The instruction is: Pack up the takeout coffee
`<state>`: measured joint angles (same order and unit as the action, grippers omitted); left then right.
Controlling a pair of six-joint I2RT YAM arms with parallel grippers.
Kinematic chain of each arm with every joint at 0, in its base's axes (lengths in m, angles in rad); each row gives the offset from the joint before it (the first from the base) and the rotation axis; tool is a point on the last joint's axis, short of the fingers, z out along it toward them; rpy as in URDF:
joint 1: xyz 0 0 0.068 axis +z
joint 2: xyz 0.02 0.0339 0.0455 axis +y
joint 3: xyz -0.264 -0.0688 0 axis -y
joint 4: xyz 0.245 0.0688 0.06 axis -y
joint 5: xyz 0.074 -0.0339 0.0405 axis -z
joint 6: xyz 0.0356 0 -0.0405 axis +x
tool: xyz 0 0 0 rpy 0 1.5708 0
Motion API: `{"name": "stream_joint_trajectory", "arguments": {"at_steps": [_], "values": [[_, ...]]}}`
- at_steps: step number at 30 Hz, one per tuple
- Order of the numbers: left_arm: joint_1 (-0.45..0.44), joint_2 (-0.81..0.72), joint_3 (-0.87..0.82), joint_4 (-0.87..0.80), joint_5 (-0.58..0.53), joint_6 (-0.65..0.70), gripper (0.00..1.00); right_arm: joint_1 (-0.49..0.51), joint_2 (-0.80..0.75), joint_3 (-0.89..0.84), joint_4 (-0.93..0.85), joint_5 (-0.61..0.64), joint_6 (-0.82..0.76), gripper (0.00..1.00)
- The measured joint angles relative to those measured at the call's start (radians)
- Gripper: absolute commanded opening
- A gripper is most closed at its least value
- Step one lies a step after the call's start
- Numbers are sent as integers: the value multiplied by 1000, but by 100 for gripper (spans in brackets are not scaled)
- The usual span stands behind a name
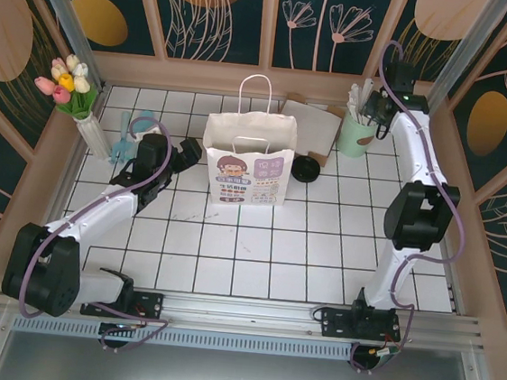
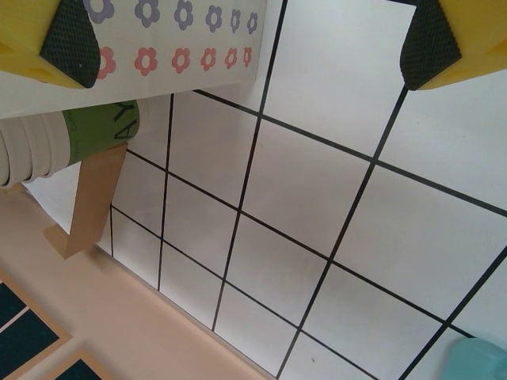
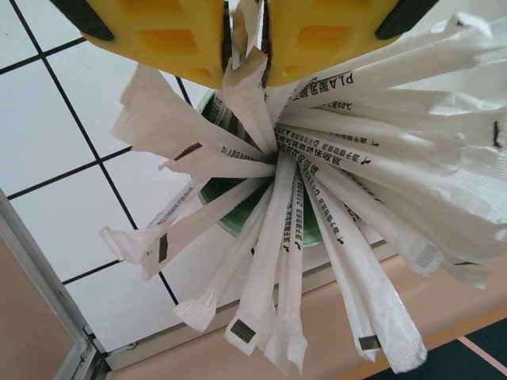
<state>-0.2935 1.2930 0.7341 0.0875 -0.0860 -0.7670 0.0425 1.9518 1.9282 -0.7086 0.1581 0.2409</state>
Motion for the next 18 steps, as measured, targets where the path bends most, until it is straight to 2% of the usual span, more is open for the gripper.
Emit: {"name": "stream_joint_trajectory", "arguments": {"at_steps": [7,12,18], "values": [[0,8,0,15,3,0,99,0,-26,-15,1,1,-5,22],[0,9,1,17,4,0,99,0,-26,-30,1,2,-8,16],[0,9,1,18,4,0,99,0,-26,-29,3,3,-30,16]]}}
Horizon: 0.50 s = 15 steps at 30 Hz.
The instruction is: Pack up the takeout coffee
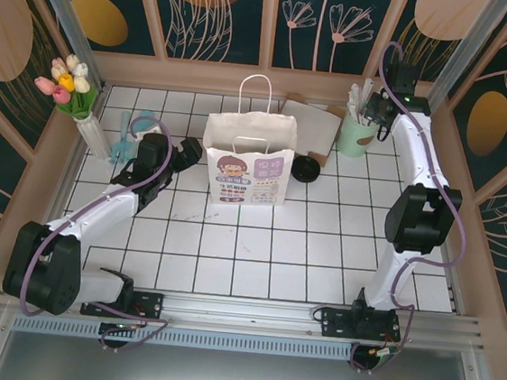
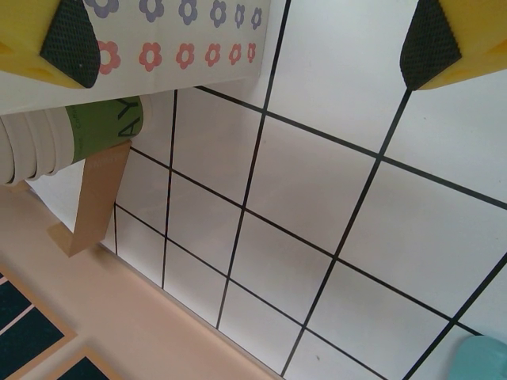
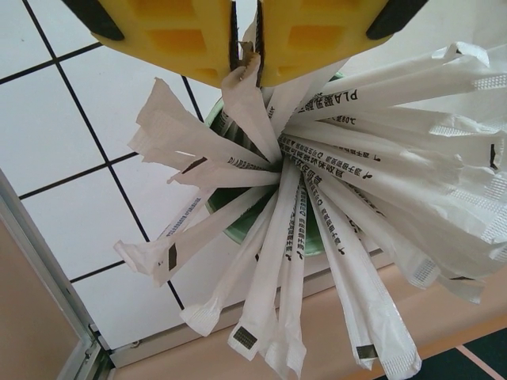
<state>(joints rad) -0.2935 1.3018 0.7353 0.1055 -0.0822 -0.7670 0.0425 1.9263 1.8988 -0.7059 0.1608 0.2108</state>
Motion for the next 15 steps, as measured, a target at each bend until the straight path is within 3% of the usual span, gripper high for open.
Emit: {"name": "stream_joint_trajectory", "arguments": {"at_steps": [7,15], "values": [[0,1,0,0,0,0,99,0,0,16,2,5,-38,22],[0,1,0,0,4,0,99,0,0,43,6,8,-79,18]]}}
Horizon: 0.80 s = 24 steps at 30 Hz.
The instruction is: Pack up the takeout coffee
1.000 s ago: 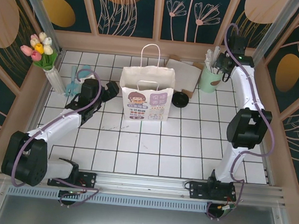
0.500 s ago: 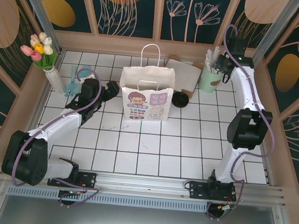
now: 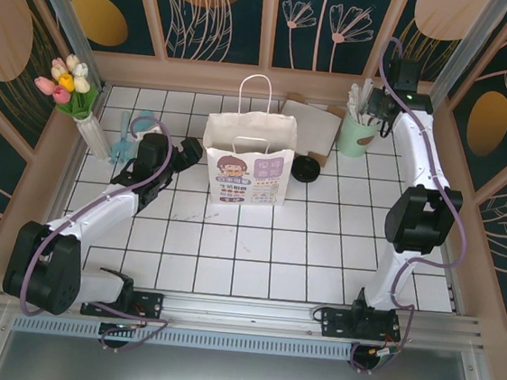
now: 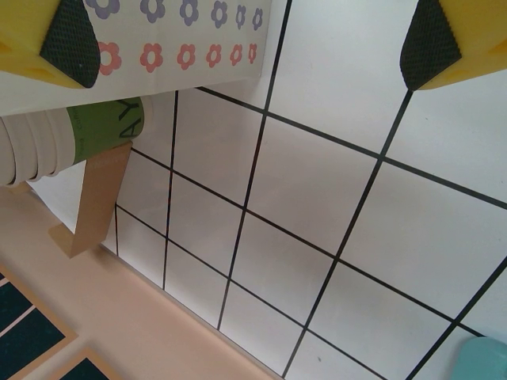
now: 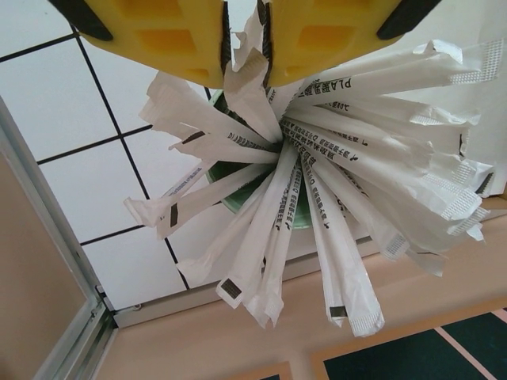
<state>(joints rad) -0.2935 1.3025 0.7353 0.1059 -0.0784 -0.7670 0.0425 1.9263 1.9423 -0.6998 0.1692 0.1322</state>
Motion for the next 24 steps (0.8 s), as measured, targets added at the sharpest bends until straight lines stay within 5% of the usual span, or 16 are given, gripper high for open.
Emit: {"name": "stream_joint_trajectory", "arguments": {"at_steps": [10,16,24], "values": [[0,0,0,0,0,0,99,5,0,19,26,33,-84,1],[0,4,10,-2,3,1,98,16,-22,35,56,39,-167,0],[0,-21,69,-41,-1,31,99,137,-278,-56,75,10,-318,0]]}}
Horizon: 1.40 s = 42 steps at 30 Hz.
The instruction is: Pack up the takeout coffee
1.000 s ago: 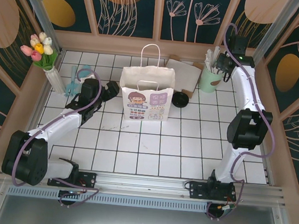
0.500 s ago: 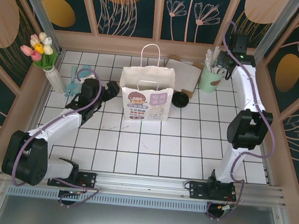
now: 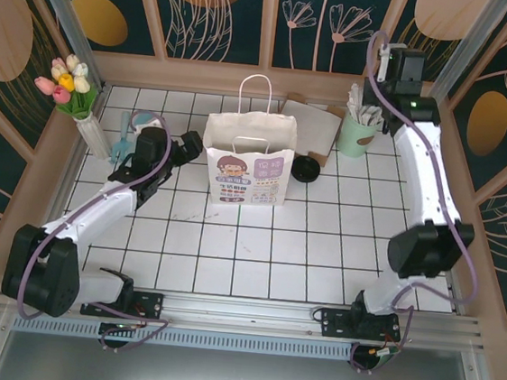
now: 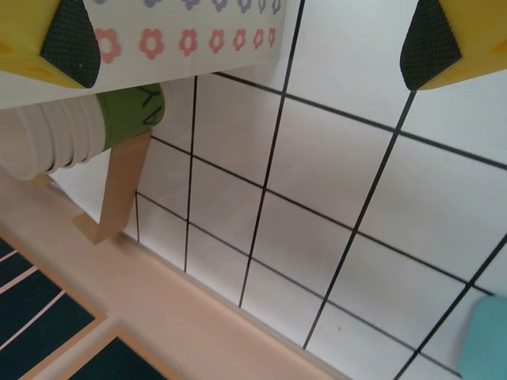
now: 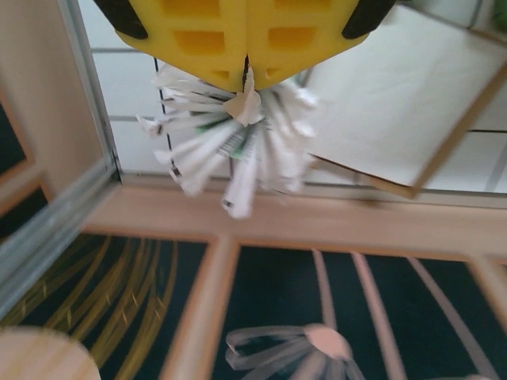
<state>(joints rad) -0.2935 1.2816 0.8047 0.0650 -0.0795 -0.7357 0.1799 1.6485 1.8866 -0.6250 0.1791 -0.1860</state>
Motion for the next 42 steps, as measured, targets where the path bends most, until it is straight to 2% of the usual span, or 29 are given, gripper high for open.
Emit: {"name": "stream_joint_trajectory", "arguments": {"at_steps": [6,14,21,28,29,31,34,37,42], "values": [[0,-11,68,-49,-16,-16,98,123,-246,-23,8,-97,-48,0],[0,-11,81,-99,-8,-55,98,172,-421,-38,-4,-353,-44,0],[0,-29,92,-104,40,-55,99,183,-423,-149,1,-585,-40,0],[0,-62,92,-100,98,-58,99,209,-306,-321,100,-846,-18,1],[0,-62,92,-98,107,-58,99,220,-282,-342,124,-873,-10,9],[0,-61,91,-92,134,-58,98,253,-212,-357,150,-896,-2,32],[0,-57,91,-88,175,-57,98,289,-92,-320,133,-877,-16,61],[0,-48,92,-89,200,-50,99,284,-24,-268,71,-820,-47,65],[0,-47,111,-119,203,-18,99,270,-62,-241,-10,-718,-97,71]]}}
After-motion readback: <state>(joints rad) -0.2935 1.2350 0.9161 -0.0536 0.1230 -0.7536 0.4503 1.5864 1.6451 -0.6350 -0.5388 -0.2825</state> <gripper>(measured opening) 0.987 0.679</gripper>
